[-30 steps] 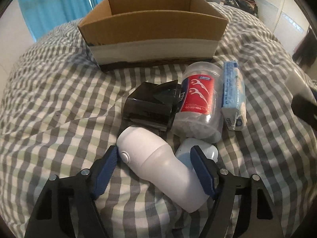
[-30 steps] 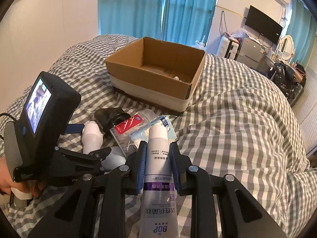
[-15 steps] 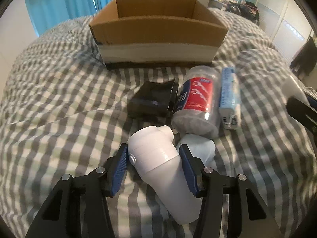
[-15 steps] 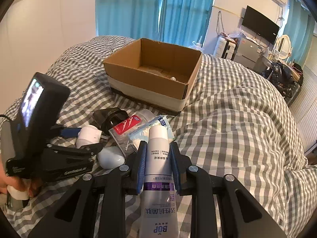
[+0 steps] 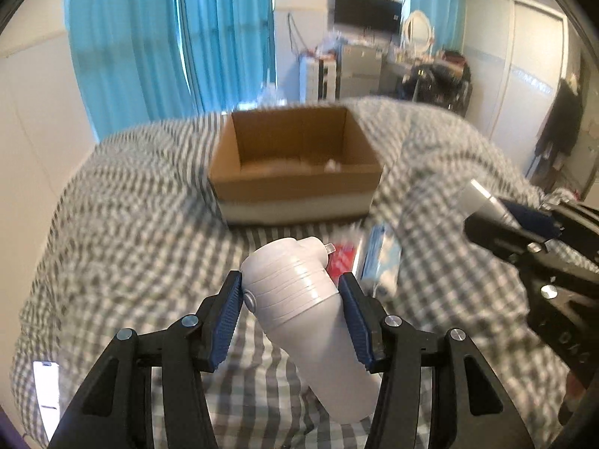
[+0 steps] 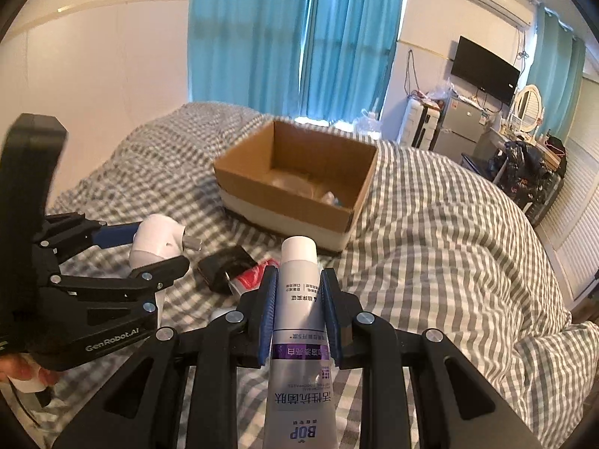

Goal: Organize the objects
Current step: 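Carry the roll-on bottle and tube over the box and release them inside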

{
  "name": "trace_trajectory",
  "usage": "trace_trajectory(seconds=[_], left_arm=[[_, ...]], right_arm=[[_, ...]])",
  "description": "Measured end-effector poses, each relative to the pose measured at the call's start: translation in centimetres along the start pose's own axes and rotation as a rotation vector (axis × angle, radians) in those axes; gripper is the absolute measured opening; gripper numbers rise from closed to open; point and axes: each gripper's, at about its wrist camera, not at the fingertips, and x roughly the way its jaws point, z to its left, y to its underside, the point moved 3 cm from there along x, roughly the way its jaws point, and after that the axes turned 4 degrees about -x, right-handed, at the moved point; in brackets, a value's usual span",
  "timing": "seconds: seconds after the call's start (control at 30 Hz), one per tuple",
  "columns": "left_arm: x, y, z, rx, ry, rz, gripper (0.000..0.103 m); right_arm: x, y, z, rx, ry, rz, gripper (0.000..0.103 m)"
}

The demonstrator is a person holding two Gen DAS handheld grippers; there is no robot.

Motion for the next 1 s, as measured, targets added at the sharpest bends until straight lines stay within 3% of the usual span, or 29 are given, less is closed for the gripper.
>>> trace_trajectory(seconds=[0.43, 0.57, 0.73, 1.0], left_arm=[[-5.4, -9.6, 0.5, 0.036, 0.025, -0.182, 0.053], [-5.7, -13.5, 0.6, 0.097, -0.038, -0.259, 0.053], [-4.1, -17.4, 1.2, 0.117, -0.06, -0.286, 0.053], [2.6, -21.7, 1.9, 0.096, -0.062, -0.241, 0.053]], right_arm=[[-4.7, -9.3, -1.3, -0.045, 0.021, -0.166, 0.023], [-4.5, -12.6, -2.0, -0.034, 0.013, -0.209, 0.023], [-2.9, -16.4, -3.1, -0.017, 0.008, -0.237, 0.023], [2.4, -20.7, -5.6, 0.016, 0.014, -0.221, 0.023]])
